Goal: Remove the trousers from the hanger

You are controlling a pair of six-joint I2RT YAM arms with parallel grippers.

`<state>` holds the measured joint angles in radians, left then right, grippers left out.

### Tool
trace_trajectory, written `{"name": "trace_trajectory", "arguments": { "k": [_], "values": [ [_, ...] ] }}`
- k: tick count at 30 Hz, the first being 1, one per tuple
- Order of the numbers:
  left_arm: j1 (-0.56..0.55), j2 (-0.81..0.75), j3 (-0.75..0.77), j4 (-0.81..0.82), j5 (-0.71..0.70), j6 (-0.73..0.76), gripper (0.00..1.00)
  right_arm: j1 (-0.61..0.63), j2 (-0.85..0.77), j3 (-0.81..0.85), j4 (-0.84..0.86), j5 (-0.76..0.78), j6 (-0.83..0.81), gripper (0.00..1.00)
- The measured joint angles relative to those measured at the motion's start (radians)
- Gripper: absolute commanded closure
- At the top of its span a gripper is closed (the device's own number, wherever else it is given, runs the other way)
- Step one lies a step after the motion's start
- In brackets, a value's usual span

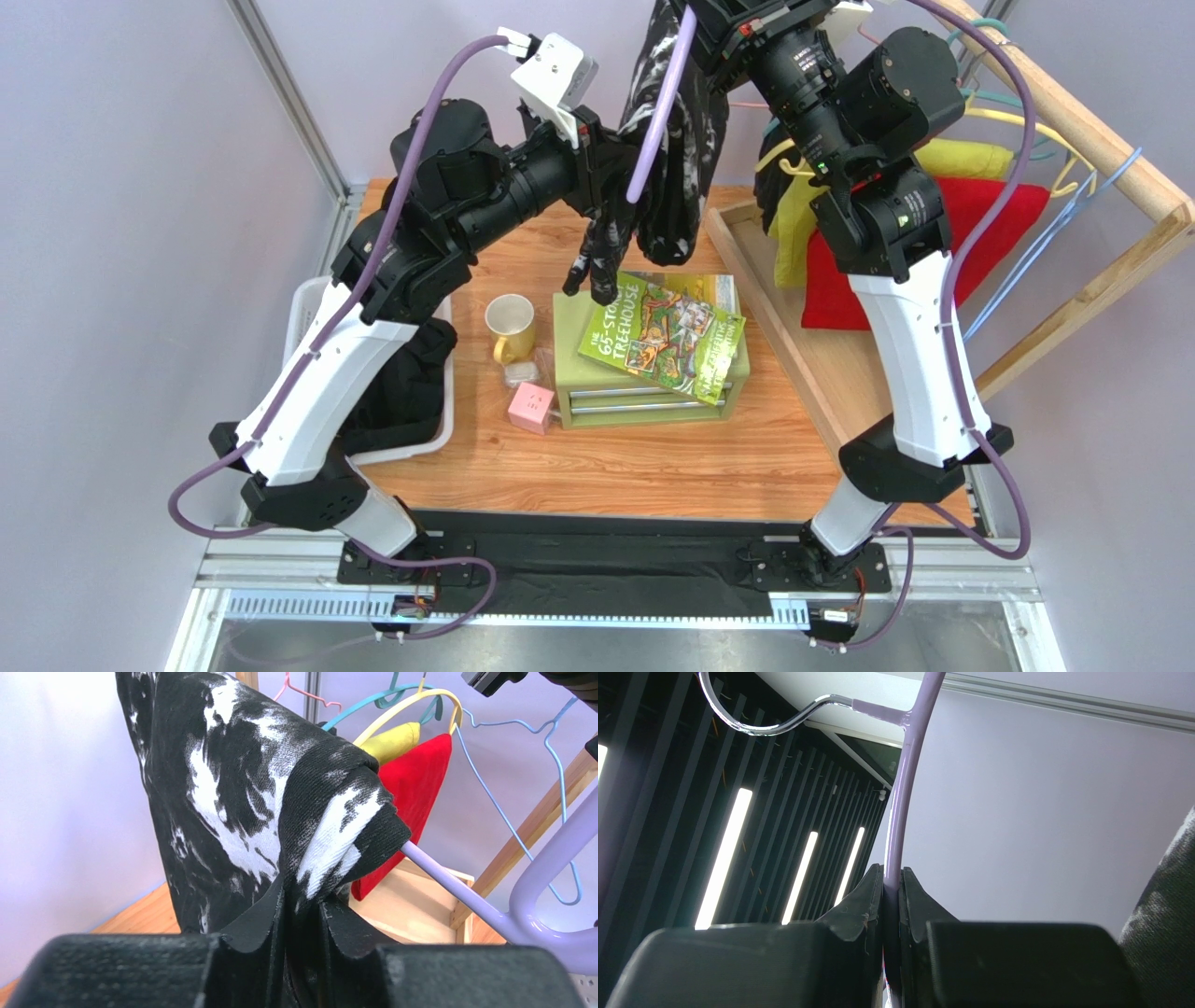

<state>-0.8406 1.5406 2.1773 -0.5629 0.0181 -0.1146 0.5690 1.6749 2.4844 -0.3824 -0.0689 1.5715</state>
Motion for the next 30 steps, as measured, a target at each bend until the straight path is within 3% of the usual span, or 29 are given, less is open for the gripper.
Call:
{"name": "trace_trajectory", "arguments": {
  "k": [1,2,13,19,30],
  "values": [
    [0.0,0.005,0.009,-0.004,0.001,0.009,0.88,0.0,-0.001,0.0,0.0,0.0,0.0,1.0],
    [0.0,0.006,0.013,-0.005,0.003,0.019,1.0,0.0,-0.002,0.0,0.001,0.0,0.0,1.0],
    [-0.008,-0.002,0.022,0.0,-0.061,0.106,1.0,-0.001,-0.008,0.0,-0.001,0.001,-0.005,1.0],
    [-0.006,0.0,0.098,-0.028,-0.083,0.22,1.0,-0.001,-0.026,-0.005,0.007,-0.003,-0.005,1.0],
    [-0.001,-0.052,0.1,-0.061,0.065,0.335,1.0,-0.022,-0.048,-0.004,0.024,-0.094,0.038,1.0]
  ]
}}
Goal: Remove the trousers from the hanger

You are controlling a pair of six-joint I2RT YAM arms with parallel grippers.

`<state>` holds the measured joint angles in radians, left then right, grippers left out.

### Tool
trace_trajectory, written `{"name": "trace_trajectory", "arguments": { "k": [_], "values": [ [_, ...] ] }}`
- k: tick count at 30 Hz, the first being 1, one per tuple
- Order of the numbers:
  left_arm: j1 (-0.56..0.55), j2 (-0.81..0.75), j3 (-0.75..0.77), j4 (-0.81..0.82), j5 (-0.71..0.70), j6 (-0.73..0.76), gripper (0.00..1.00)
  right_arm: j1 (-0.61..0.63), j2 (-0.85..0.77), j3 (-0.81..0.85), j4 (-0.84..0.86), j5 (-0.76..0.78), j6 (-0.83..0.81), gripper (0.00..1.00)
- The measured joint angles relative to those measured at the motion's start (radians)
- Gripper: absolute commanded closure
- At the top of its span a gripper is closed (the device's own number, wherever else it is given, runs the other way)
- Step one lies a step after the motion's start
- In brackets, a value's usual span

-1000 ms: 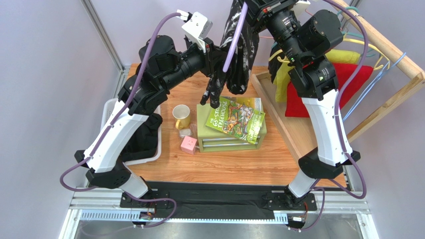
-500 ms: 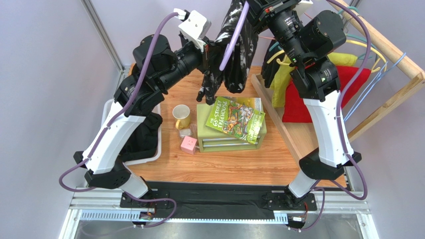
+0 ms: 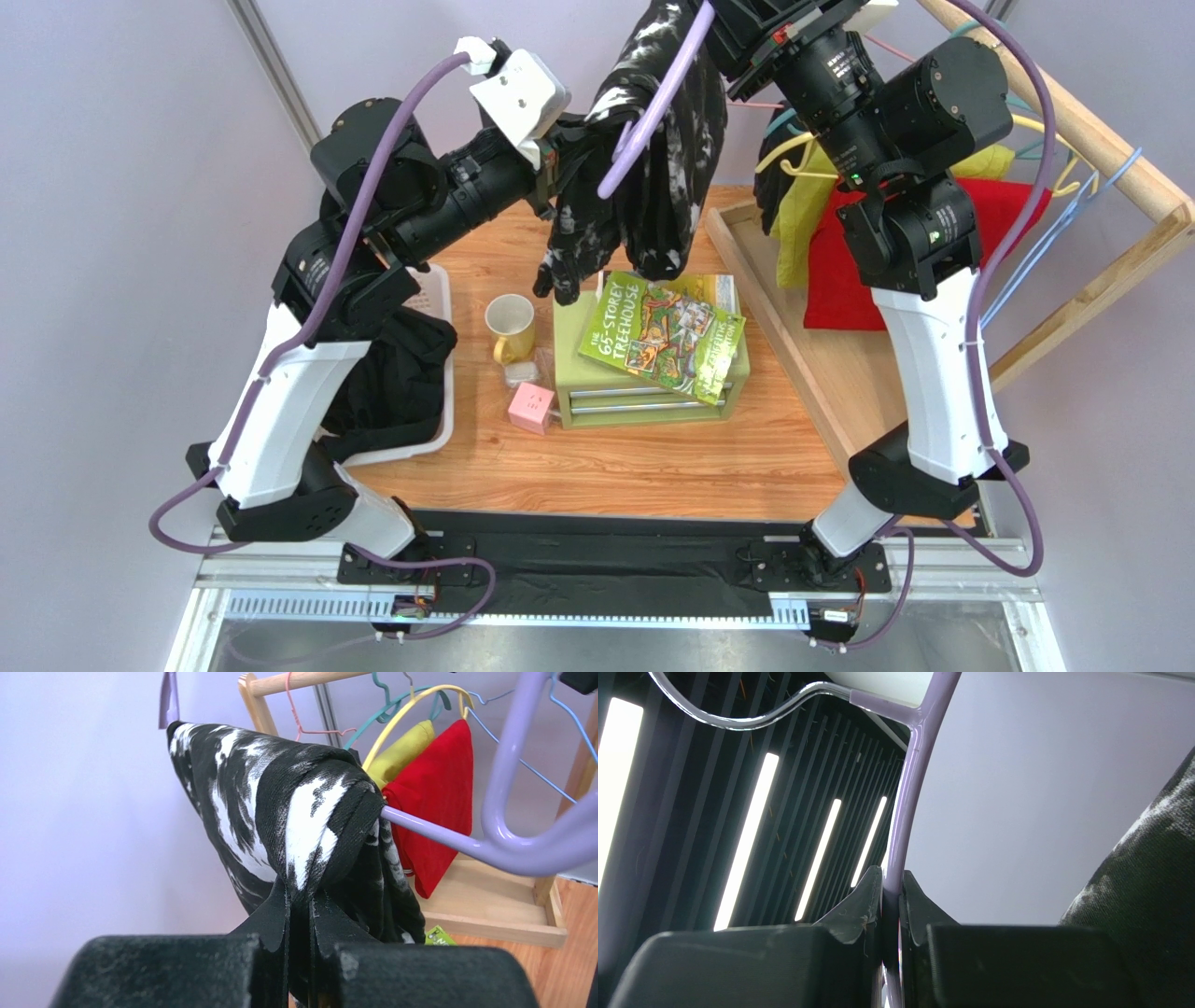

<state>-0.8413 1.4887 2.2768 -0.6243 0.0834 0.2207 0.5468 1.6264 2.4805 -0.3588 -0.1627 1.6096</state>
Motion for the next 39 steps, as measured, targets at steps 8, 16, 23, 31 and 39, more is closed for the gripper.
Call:
{"name": "trace_trajectory", "arguments": {
  "k": [8,16,23,31,39],
  "values": [
    [0.004,-0.065,-0.062,-0.008,0.084,0.048,1.0,-0.019,0.015,0.0,0.035,-0.129,0.045,1.0],
    [0.004,-0.069,-0.087,0.021,0.023,0.04,1.0,-0.019,0.039,0.0,0.064,-0.156,0.069,1.0],
    [0.003,0.03,0.035,0.082,-0.167,0.053,1.0,-0.032,0.036,-0.028,0.07,-0.122,0.039,1.0],
    [0.004,0.127,0.246,0.209,-0.272,0.109,1.0,-0.033,0.023,-0.046,0.072,-0.132,0.011,1.0],
    [0.005,0.127,0.322,0.43,-0.28,0.141,1.0,-0.025,-0.001,-0.145,0.057,-0.198,-0.018,1.0]
  ]
}}
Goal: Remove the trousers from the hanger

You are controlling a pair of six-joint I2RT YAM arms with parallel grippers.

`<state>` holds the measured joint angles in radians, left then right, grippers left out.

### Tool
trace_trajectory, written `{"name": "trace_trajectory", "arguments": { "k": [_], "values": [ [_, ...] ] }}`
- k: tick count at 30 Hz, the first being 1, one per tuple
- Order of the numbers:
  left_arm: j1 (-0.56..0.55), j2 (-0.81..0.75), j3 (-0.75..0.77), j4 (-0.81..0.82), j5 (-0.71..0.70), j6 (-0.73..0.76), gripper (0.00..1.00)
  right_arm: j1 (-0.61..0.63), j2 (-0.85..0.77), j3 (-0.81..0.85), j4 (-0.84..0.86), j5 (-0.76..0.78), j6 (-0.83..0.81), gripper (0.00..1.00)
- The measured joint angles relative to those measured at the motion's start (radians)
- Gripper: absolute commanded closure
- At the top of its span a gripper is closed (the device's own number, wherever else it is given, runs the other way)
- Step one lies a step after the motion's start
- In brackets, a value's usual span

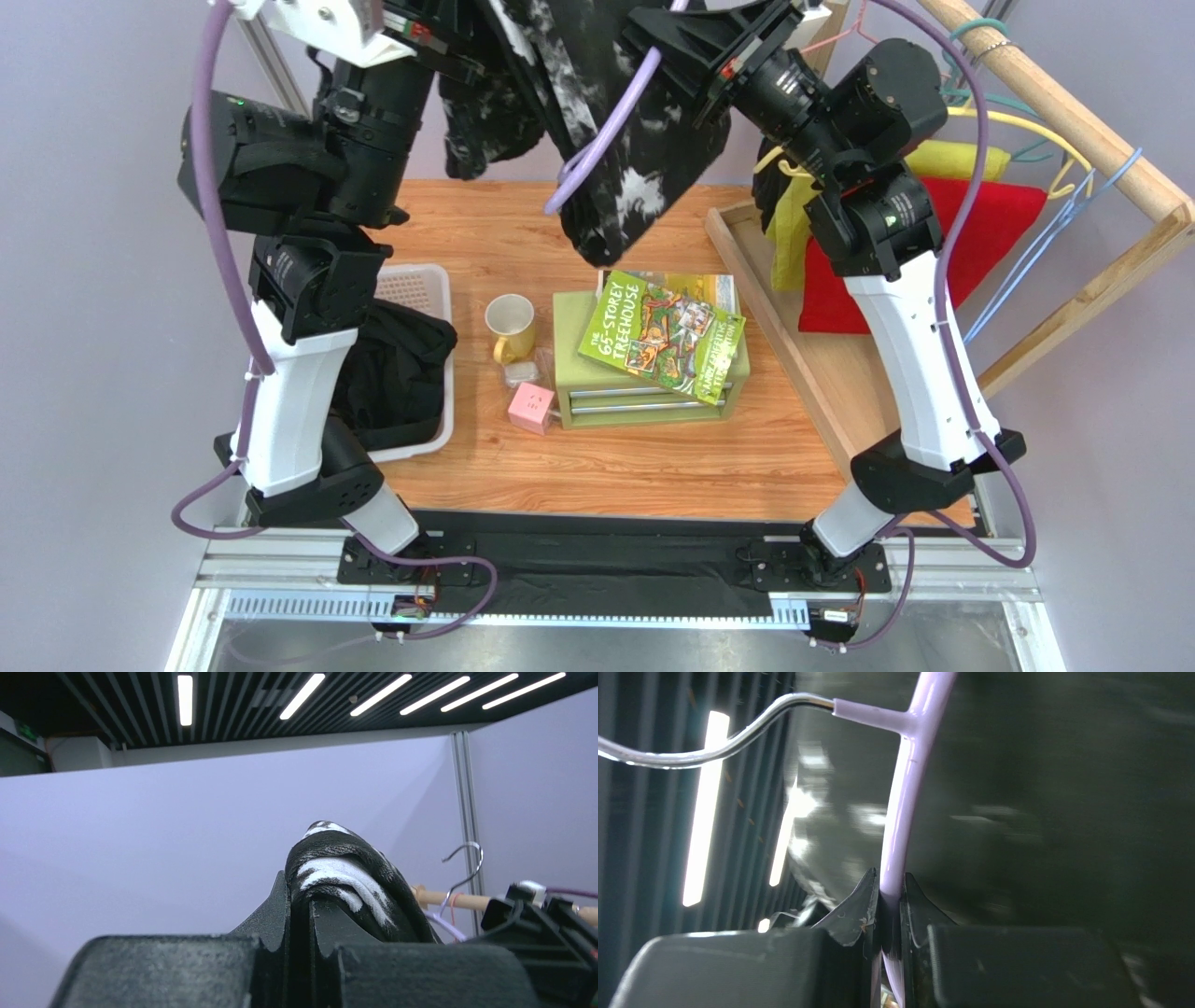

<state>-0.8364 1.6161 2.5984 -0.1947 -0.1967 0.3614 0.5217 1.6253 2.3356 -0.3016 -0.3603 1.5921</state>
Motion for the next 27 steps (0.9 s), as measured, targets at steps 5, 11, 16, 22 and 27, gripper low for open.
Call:
{"name": "trace_trajectory", "arguments": {
  "k": [5,11,16,22,27],
  "values": [
    [0.0,0.0,0.013,0.08,-0.005,0.051,1.0,0.002,-0.038,-0.118,-0.009,-0.058,-0.05,1.0],
    [0.0,0.0,0.013,0.114,-0.05,0.187,1.0,0.007,-0.092,-0.225,-0.047,-0.15,-0.141,1.0],
    [0.0,0.0,0.013,0.146,-0.106,0.286,1.0,0.007,-0.15,-0.28,-0.129,-0.182,-0.238,1.0],
    [0.0,-0.026,-0.007,0.18,-0.17,0.371,1.0,0.007,-0.188,-0.317,-0.224,-0.178,-0.362,1.0],
    [0.001,-0.099,-0.087,0.196,-0.249,0.45,1.0,0.007,-0.188,-0.314,-0.272,-0.17,-0.434,1.0]
  ]
}}
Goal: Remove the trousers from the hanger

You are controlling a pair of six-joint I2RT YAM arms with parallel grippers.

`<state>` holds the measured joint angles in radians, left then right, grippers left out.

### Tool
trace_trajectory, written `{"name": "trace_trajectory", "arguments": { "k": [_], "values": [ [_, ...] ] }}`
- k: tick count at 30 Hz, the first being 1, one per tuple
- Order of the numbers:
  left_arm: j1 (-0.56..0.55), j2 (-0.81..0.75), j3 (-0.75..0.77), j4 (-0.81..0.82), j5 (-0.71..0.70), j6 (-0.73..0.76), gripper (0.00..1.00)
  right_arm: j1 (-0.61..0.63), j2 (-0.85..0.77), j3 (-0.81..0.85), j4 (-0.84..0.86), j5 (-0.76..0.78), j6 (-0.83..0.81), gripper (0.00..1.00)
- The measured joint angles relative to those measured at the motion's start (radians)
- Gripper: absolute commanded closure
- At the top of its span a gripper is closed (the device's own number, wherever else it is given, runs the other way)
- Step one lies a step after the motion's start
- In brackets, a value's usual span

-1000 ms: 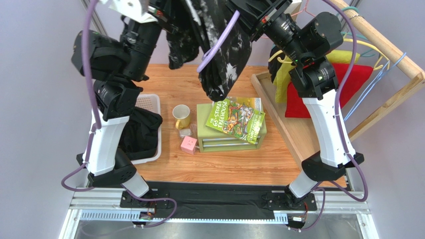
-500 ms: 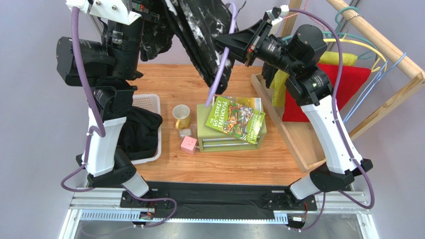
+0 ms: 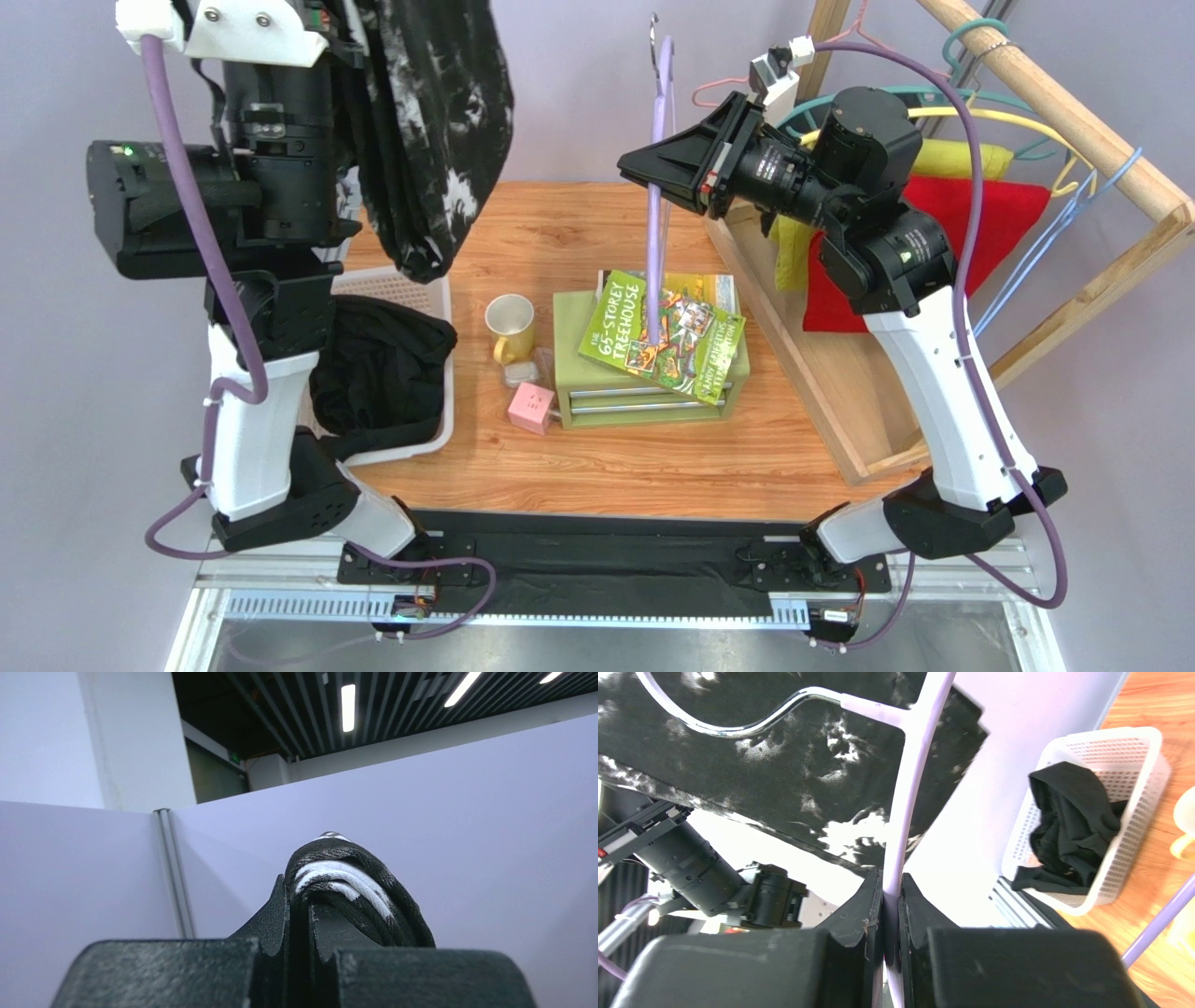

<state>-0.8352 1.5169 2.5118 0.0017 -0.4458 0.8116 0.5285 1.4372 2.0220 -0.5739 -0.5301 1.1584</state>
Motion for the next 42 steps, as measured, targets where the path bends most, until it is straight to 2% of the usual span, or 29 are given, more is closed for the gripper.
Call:
{"name": "trace_trajectory", "arguments": {
  "k": [5,9,13,18,26,31,37,42],
  "values": [
    [0.063,-0.078,-0.105,0.014,-0.114,0.054,1.0,0.0,0.008,0.04,-0.036,-0.005,-0.043,1.0],
    [0.184,-0.171,-0.284,0.009,-0.229,0.043,1.0,-0.001,0.007,0.052,-0.043,-0.031,-0.063,1.0],
    [0.332,-0.27,-0.487,-0.04,-0.325,-0.029,1.0,-0.001,-0.01,-0.005,-0.034,-0.064,-0.066,1.0],
    [0.457,-0.381,-0.682,-0.126,-0.405,-0.109,1.0,-0.001,-0.017,-0.055,-0.043,-0.097,-0.063,1.0],
    [0.563,-0.616,-0.989,-0.188,-0.494,-0.129,1.0,-0.002,-0.018,-0.056,-0.044,-0.14,-0.063,1.0],
    [0.592,-0.7,-1.118,-0.253,-0.549,-0.159,1.0,-0.002,-0.018,-0.056,-0.042,-0.161,-0.055,1.0],
    [0.626,-0.698,-1.316,-0.375,-0.577,-0.316,1.0,-0.002,-0.014,-0.039,0.024,-0.204,-0.001,1.0],
    [0.69,-0.592,-1.409,-0.477,-0.542,-0.482,1.0,-0.002,0.007,0.065,0.091,-0.242,0.034,1.0]
  ]
}}
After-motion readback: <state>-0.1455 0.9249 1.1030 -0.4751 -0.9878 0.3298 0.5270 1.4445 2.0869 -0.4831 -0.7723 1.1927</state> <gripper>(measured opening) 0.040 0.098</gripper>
